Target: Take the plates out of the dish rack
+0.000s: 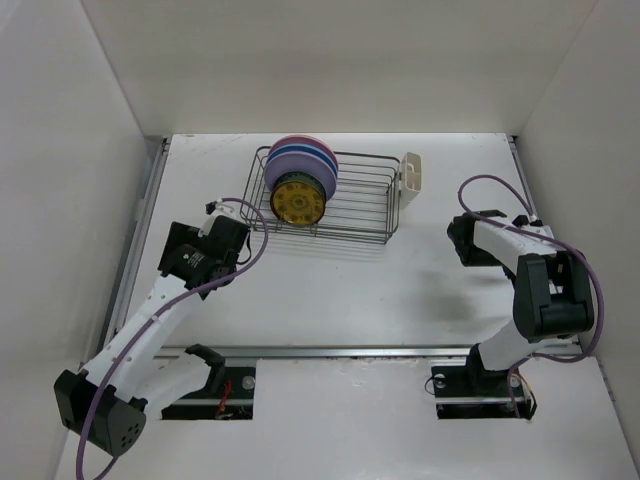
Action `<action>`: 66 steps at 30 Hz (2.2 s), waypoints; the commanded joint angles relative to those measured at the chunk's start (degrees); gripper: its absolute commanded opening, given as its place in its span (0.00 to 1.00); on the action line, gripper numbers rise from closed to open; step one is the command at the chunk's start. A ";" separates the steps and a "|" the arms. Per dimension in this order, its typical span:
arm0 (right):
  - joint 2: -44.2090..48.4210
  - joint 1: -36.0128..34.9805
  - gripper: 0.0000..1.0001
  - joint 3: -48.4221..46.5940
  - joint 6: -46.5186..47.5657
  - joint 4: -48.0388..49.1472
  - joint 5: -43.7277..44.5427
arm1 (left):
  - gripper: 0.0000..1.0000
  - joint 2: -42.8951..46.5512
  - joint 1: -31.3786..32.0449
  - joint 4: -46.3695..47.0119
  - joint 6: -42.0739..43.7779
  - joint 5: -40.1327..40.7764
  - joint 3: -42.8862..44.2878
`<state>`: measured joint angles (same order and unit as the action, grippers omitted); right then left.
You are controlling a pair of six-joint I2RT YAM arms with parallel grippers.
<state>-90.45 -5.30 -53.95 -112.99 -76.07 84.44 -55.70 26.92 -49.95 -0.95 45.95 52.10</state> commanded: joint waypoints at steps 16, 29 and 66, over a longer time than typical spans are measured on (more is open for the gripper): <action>0.19 -0.24 0.99 -1.86 -5.05 -2.94 10.39 | 0.99 -0.28 0.15 -0.85 -0.72 1.59 1.96; 0.19 -0.24 0.99 -1.86 -5.05 -2.94 10.39 | 0.99 -0.28 0.15 -0.85 -0.72 1.59 1.96; -0.68 -44.88 0.99 -52.21 68.26 3.76 -0.10 | 1.00 -11.44 -2.83 -13.68 13.34 -35.73 32.18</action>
<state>-89.14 -48.45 -101.71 -65.21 -75.94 84.75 -66.65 24.88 -59.86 11.99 20.88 80.79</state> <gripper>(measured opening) 0.994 0.997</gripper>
